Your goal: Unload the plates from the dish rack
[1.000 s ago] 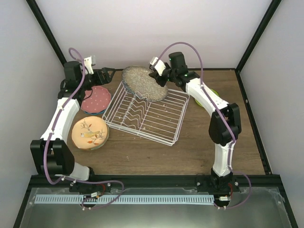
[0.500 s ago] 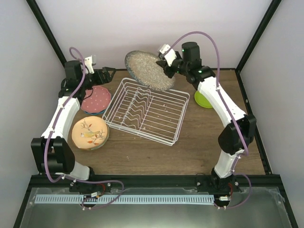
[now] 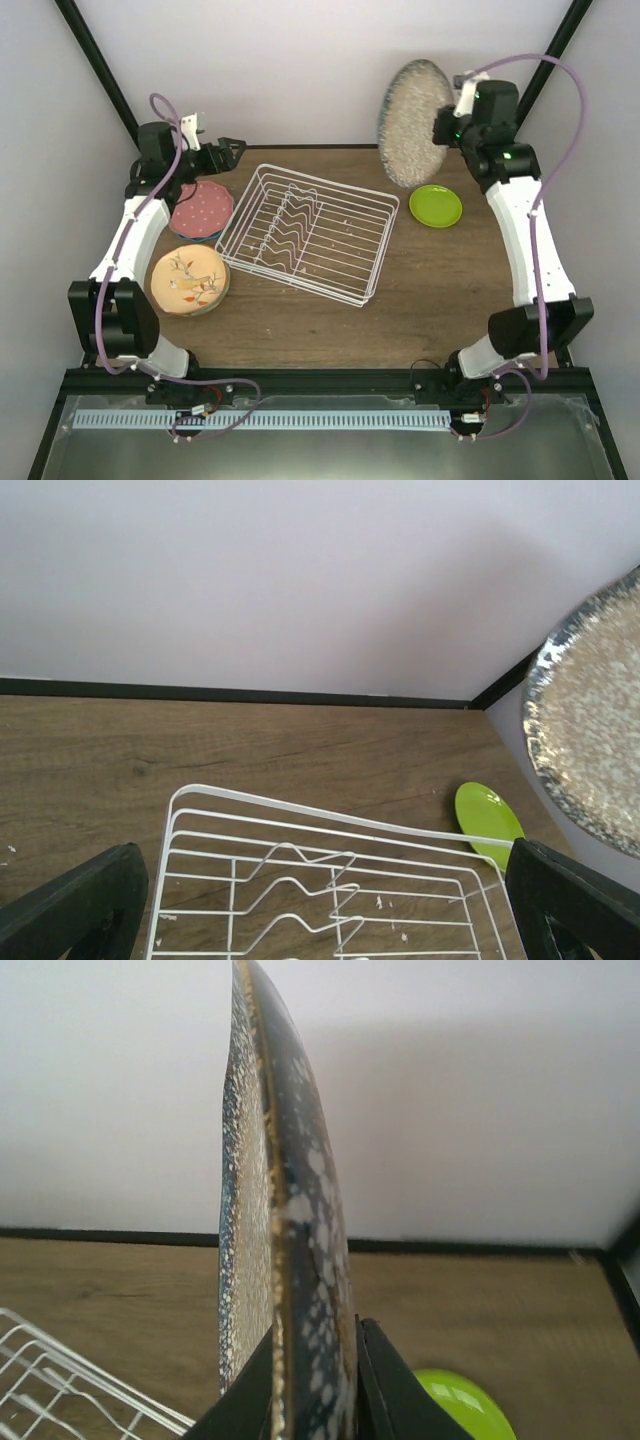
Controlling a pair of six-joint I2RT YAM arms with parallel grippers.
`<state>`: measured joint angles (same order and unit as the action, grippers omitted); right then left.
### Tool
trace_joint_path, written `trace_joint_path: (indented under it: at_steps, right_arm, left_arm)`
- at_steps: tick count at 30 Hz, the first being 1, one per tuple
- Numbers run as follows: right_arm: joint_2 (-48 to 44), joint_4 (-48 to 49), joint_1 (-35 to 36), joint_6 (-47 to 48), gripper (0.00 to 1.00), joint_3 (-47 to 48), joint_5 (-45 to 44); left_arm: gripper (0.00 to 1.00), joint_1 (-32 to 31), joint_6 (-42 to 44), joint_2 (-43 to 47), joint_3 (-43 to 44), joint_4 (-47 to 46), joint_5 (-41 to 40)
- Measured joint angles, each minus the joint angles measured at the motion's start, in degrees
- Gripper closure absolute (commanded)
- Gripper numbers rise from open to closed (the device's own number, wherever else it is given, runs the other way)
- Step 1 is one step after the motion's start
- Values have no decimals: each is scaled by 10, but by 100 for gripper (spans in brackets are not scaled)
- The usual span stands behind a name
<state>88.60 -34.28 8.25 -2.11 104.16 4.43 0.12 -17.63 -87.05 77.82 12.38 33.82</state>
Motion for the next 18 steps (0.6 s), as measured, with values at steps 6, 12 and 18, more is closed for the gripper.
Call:
trace_joint_path:
  at_steps: [6,12,18]
  right_arm:
    - [-135,-73,-23,-125,99,-136,-119]
    - [-267,-162,-20,-253,99,-276,-180]
    - [-327,-233,-20,-362,99,-351,-217]
  left_arm:
    - [0,0,4,-19,10,7,10]
    - [0,0,12,-34,24,13,24]
    - [0,0,13,-56,40,15,39]
